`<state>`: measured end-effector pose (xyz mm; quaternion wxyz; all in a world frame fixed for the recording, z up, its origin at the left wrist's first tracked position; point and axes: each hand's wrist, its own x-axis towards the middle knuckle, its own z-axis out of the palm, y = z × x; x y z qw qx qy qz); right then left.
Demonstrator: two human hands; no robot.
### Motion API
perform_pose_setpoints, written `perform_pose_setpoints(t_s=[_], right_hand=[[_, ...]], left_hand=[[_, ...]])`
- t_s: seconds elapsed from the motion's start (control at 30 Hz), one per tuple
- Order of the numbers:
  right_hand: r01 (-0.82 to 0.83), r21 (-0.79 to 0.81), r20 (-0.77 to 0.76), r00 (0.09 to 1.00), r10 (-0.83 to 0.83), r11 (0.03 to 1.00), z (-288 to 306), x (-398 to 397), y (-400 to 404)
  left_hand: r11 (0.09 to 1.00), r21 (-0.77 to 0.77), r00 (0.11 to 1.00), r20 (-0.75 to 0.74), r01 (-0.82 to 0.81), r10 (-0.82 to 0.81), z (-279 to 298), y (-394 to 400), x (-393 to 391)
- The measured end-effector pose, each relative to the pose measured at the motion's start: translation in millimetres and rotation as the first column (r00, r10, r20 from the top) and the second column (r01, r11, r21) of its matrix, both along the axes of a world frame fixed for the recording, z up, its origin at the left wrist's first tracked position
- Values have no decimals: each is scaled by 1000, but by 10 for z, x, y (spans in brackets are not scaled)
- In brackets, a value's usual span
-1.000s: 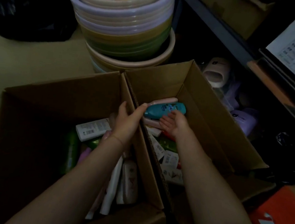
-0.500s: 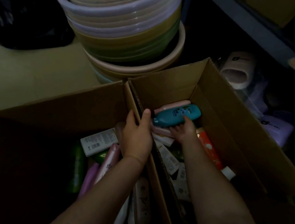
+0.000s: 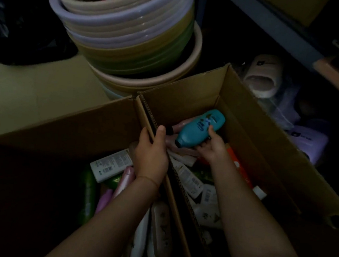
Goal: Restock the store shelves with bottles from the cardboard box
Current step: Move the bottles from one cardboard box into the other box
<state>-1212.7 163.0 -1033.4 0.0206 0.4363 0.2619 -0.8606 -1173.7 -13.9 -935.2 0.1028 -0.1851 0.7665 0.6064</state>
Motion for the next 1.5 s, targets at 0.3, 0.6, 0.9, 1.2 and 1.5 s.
perform_pose_setpoints(t_s=[0.3,0.6,0.9,1.2,1.5], right_hand=[[-255,141,-285,915,286,957,1482,519,-143],[-411,563,-155,799,580,717,1762,622,-903],[-197,250,-57,974,217,948,1054,321,-479],[-39,61,72,997,35,997,141,-87,-110],[111,-119,0,994,-112,987,-237,-596,-177]], left_hand=[[980,195,992,112,37,-60,214,-193,91],[961,104,944,-187,-255,270,414,-1025,418],[990,41,984,-128,133,-126,202,-327,203],[990,118,991,-119,81,-66,11,-166,-29],[976,214,987,-163,42,-7,-142,-116,-71]])
